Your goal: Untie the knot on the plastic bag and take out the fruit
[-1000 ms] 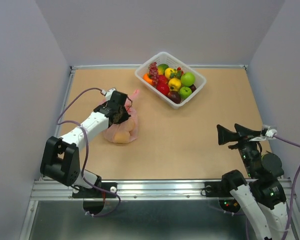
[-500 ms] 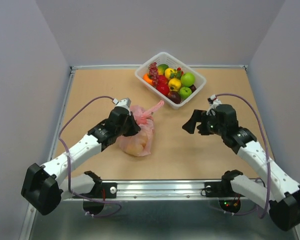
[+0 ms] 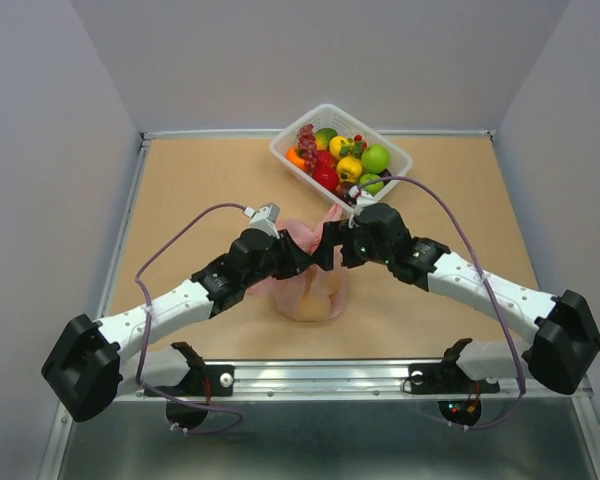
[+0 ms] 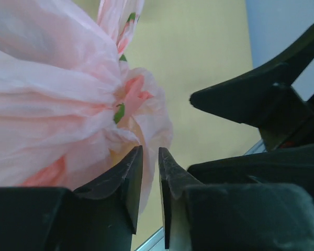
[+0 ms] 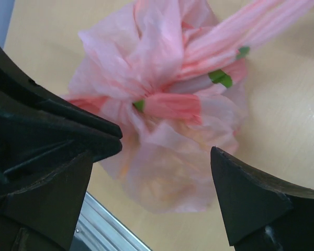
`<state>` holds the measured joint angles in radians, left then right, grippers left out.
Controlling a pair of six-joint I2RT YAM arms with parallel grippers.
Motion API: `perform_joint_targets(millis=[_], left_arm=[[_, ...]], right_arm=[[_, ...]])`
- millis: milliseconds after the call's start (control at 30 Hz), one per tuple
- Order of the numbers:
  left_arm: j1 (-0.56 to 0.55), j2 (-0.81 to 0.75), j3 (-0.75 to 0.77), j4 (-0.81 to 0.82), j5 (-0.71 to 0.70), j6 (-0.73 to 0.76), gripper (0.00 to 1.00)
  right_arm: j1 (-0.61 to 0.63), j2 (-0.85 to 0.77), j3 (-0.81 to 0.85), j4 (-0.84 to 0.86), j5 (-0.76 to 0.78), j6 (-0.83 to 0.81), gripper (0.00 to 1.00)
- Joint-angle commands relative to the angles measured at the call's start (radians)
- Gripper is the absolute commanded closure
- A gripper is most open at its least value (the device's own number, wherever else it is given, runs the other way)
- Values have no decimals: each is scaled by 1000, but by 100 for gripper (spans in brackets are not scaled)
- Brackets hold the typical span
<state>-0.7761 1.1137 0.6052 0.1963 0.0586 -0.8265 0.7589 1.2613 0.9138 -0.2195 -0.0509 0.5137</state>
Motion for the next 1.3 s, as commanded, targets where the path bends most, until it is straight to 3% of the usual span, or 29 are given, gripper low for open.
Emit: perform_joint_targets(millis=[0, 133, 367, 633, 833, 867, 967, 1267], left_arm=[[-6, -47, 79, 5, -43, 47, 56], [-6, -138, 159, -191, -211, 121, 30], [8, -195, 257, -402, -419, 231, 16], [23, 37, 386, -448, -243, 343, 14], [23, 204, 449, -478, -197, 385, 14], [21, 228, 462, -483, -174, 388, 14], [20, 264, 470, -486, -163, 388, 14], [-8, 288, 521, -503, -82, 351, 14]], right_arm=[[37, -5, 34, 120, 140, 16, 6], [43, -20, 7, 158, 164, 9, 11], [79, 38, 2, 189, 123, -20, 13], [125, 128, -90, 291, 215, -50, 23], [128, 125, -254, 443, 215, -52, 56], [131, 109, -292, 465, 206, -50, 74], [131, 81, -343, 523, 191, -58, 99], [134, 52, -386, 608, 146, -96, 100]])
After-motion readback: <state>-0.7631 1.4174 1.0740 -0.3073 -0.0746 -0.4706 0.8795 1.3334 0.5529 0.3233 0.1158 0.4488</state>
